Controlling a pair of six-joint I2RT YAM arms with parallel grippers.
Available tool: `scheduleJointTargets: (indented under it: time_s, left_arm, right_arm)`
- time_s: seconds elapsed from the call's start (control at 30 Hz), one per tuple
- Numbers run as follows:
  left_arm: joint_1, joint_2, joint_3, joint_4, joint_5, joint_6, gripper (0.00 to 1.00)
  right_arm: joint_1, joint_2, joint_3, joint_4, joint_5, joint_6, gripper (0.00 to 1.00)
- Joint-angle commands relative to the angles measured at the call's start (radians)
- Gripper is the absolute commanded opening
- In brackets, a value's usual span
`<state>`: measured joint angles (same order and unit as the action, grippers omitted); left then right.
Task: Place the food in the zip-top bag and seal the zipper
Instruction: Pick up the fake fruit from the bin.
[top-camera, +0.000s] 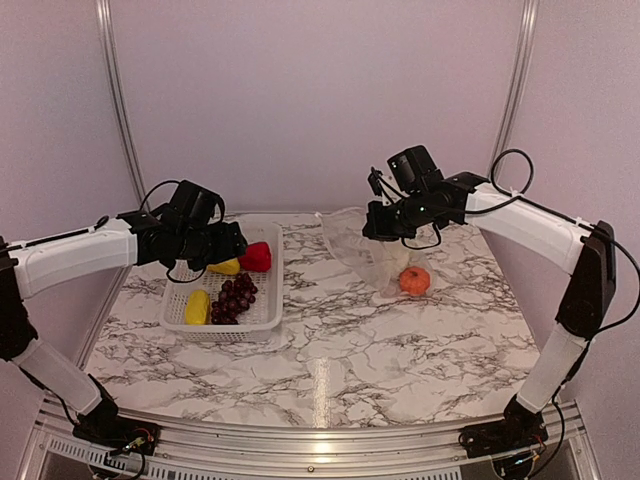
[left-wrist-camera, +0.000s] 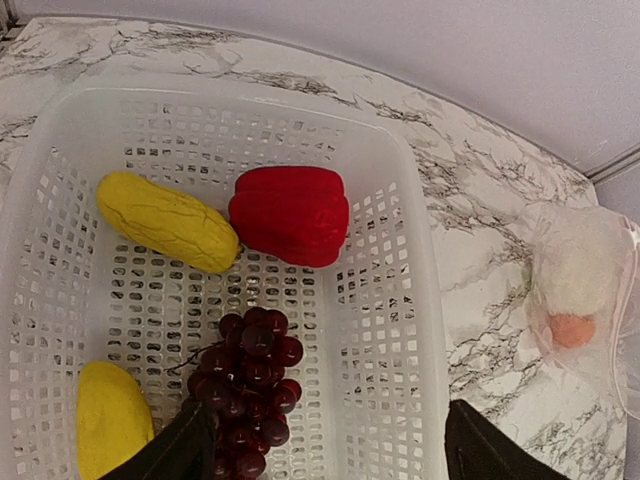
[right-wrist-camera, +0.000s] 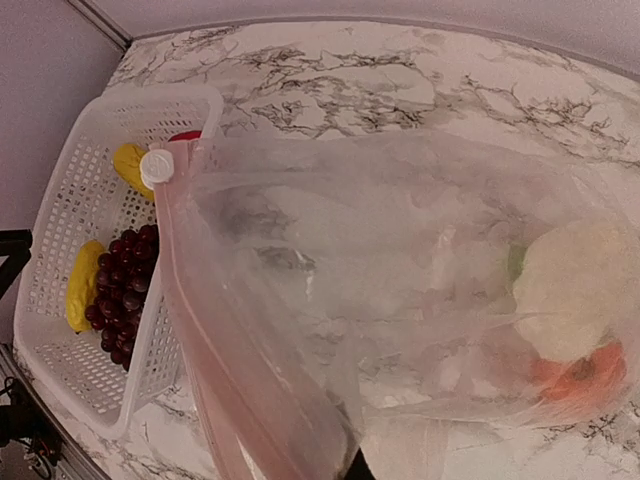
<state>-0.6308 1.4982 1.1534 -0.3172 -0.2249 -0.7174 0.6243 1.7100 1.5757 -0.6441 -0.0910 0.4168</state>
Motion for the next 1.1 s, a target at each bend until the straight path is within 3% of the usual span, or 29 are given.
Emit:
scheduleJointTargets:
  time_s: [0.0, 0.33, 0.47, 0.73, 1.07]
  left_arm:
    - [-0.005, -0.041, 0.014, -0.026, 0.034, 0.122, 0.79]
    - [-0.006, 0.008, 0.051, -0.258, -0.033, 0.161, 0.73]
    - [0.003, 0.026, 0.045, -0.273, -0.065, 0.235, 0.78]
    - [0.03, 0.181, 0.239, -0.445, -0.099, 0.385, 0.88]
    - [0.057, 0.254, 0.304, -0.451, -0.059, 0.268, 0.84]
  right_arm:
    - [0.011, 0.01, 0.034, -0.007, 0.018, -0.043, 0.0]
    - [0.009, 0.02, 0.038, 0.005, -0.081, -0.105, 0.0]
    - [0.009, 0.023, 0.049, 0.013, -0.097, -0.095, 0.0]
    - [0.007, 0.014, 0.032, 0.053, -0.133, -0.111, 0.0]
    - [-0.005, -0.052, -0.019, 0.057, -0.154, -0.122, 0.0]
